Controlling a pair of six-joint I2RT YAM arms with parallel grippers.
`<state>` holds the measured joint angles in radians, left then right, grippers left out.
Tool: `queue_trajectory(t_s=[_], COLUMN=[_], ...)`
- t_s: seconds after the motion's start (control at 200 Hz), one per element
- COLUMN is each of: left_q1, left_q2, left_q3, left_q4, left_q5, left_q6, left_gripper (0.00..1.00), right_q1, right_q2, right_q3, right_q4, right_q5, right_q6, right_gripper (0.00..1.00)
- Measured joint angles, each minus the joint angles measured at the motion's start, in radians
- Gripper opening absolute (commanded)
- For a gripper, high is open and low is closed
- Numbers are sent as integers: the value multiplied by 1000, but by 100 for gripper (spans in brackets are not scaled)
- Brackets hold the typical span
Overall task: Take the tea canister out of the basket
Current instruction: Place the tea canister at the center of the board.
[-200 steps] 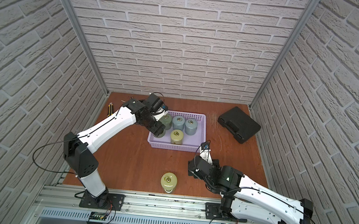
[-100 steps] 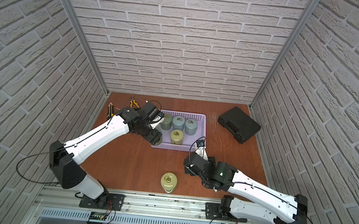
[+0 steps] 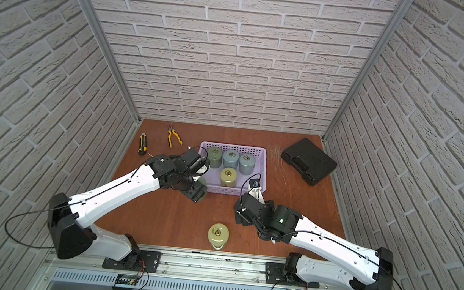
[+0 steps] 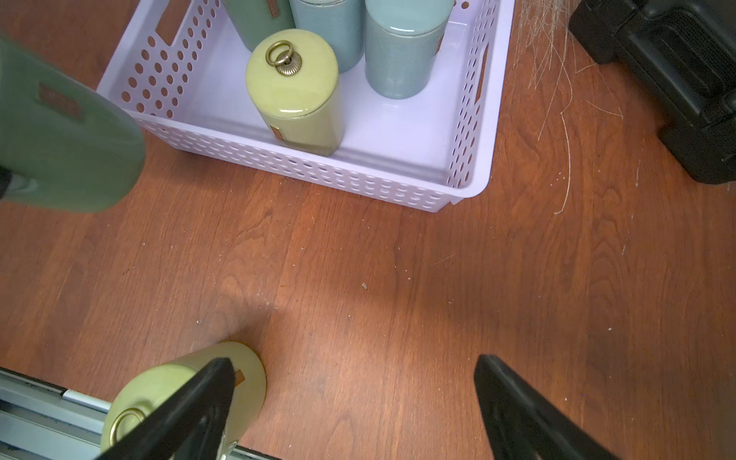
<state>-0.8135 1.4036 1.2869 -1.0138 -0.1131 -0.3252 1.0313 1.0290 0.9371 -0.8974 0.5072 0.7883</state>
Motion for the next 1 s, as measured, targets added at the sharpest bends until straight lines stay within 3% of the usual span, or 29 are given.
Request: queue_trajectory(t_s=[1.005], left_q1=[-362], left_q2=[-217], left_q3=[-309], left_q4=[47], left_q5=[-154], left_q6=[-349], left_gripper=[35], right_q1=[-71], right_q2=[61], right_q3=[35], right_q4=[-27], right_q5=[-42], right_q6=[-10], right_gripper=[99])
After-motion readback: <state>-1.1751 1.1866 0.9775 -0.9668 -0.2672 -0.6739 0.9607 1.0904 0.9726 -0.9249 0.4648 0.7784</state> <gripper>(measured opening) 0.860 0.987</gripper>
